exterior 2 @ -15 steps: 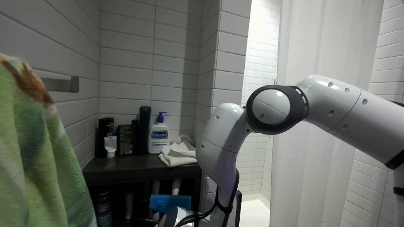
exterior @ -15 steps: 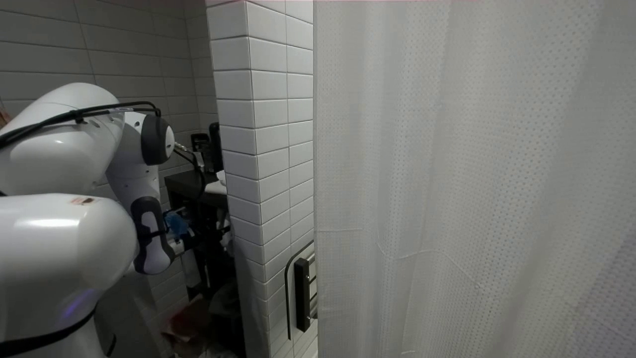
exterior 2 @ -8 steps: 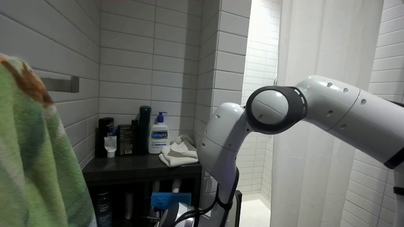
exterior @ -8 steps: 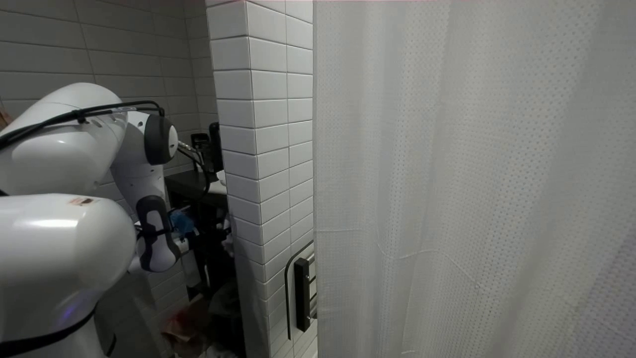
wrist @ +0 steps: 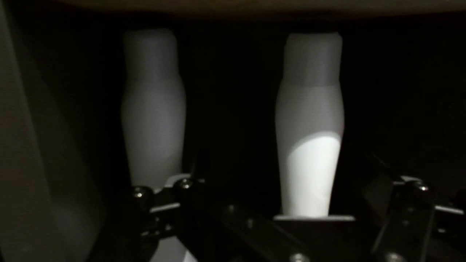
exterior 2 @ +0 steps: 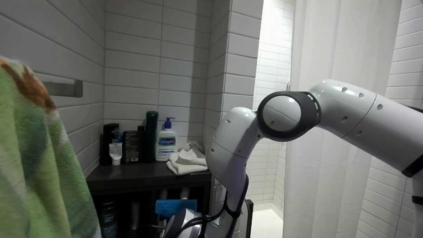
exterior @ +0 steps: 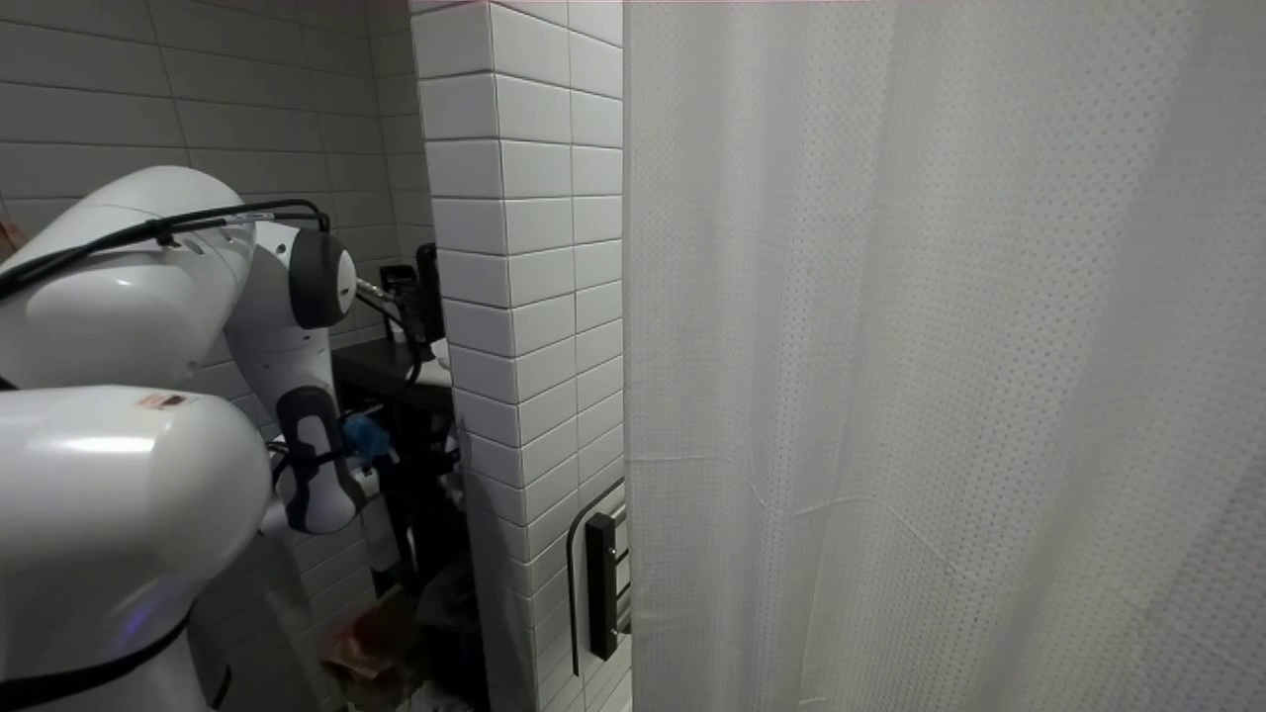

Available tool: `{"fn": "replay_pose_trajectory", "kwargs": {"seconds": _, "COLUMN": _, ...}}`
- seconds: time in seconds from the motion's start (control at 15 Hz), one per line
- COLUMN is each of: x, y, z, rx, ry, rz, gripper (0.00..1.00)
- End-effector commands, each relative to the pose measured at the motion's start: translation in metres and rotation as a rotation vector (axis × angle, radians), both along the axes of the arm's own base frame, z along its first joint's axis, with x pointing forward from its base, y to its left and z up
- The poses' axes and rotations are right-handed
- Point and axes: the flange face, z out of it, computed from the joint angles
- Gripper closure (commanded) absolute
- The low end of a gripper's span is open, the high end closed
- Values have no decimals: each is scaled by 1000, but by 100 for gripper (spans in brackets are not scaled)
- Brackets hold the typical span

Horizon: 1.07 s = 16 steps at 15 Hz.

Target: Move the first right bottle from the second shelf to the top shelf

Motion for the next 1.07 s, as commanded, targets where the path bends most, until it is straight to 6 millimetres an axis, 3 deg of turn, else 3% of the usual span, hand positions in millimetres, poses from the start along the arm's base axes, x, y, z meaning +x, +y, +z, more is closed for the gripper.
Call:
{"fn": "replay_pose_trajectory", "kwargs": {"seconds": 0.0, "x": 10, "y": 1, "z": -3, "rx": -19, "ry": 19, "rz": 0, "gripper": 0}}
{"fn": "replay_pose_trajectory", "kwargs": {"seconds": 0.4, "x": 15, "y": -1, "z": -8, "rx": -50, "ry": 37, "rz": -13, "gripper": 2}}
{"fn": "replay_pose_trajectory", "kwargs": {"seconds": 0.47, "x": 15, "y": -1, "z": -9, "rx": -58, "ry": 40, "rz": -20, "gripper": 26}}
{"fn": "replay_pose_trajectory", "kwargs": {"seconds": 0.67, "x": 16, "y": -2, "z": -10, "rx": -78, "ry": 44, "rz": -33, "gripper": 36}}
{"fn": "replay_pose_trajectory", "kwargs": {"seconds": 1.0, "x": 18, "y": 2, "z": -6, "rx": -85, "ry": 43, "rz": -44, "gripper": 76}}
